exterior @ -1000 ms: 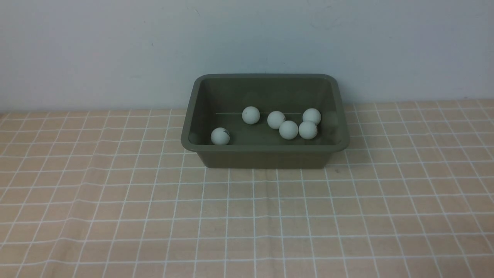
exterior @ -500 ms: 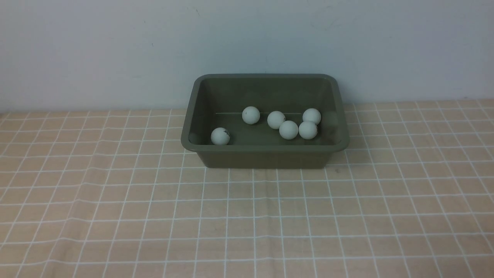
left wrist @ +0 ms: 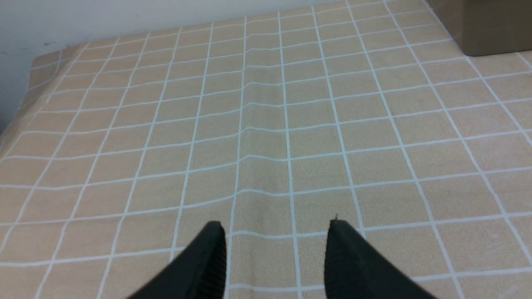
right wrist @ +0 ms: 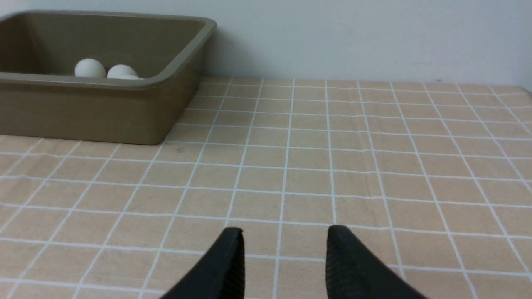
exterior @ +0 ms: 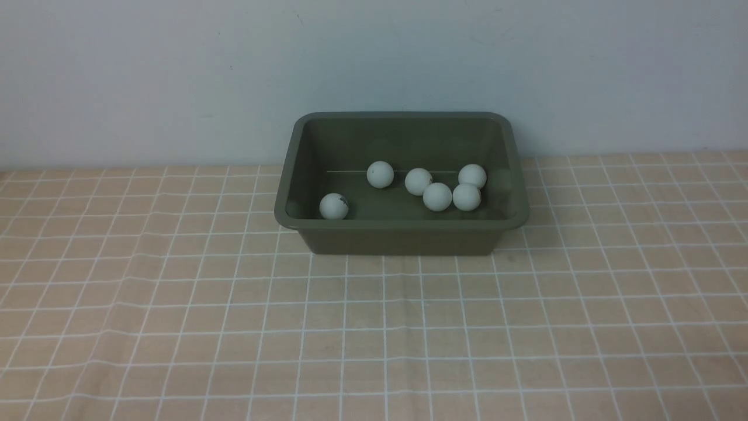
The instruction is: Put the table tennis balls into the box on the light coffee tablecloth.
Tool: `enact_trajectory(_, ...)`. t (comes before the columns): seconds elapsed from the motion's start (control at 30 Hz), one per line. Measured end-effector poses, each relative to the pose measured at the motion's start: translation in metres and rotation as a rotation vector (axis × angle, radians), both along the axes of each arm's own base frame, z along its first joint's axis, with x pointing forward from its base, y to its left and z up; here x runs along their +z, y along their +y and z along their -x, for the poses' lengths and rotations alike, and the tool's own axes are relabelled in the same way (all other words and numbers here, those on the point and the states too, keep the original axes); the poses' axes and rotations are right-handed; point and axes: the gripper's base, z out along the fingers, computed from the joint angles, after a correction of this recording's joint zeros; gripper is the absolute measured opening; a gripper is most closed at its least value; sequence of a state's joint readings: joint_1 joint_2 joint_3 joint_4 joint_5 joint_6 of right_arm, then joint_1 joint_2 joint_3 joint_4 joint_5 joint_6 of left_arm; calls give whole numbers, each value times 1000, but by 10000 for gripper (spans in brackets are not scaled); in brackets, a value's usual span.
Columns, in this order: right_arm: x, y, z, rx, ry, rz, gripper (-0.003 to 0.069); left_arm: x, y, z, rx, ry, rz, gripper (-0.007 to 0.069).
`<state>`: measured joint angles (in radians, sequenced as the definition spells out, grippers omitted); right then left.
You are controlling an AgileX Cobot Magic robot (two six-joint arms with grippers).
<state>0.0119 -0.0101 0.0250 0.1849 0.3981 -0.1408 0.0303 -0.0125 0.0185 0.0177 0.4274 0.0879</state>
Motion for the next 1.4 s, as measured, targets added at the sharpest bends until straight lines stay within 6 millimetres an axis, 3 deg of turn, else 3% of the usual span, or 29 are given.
enact_trajectory(1.4, 0, -1, 0, -8, 3, -4, 263, 0, 0, 0, 0, -2, -2, 266)
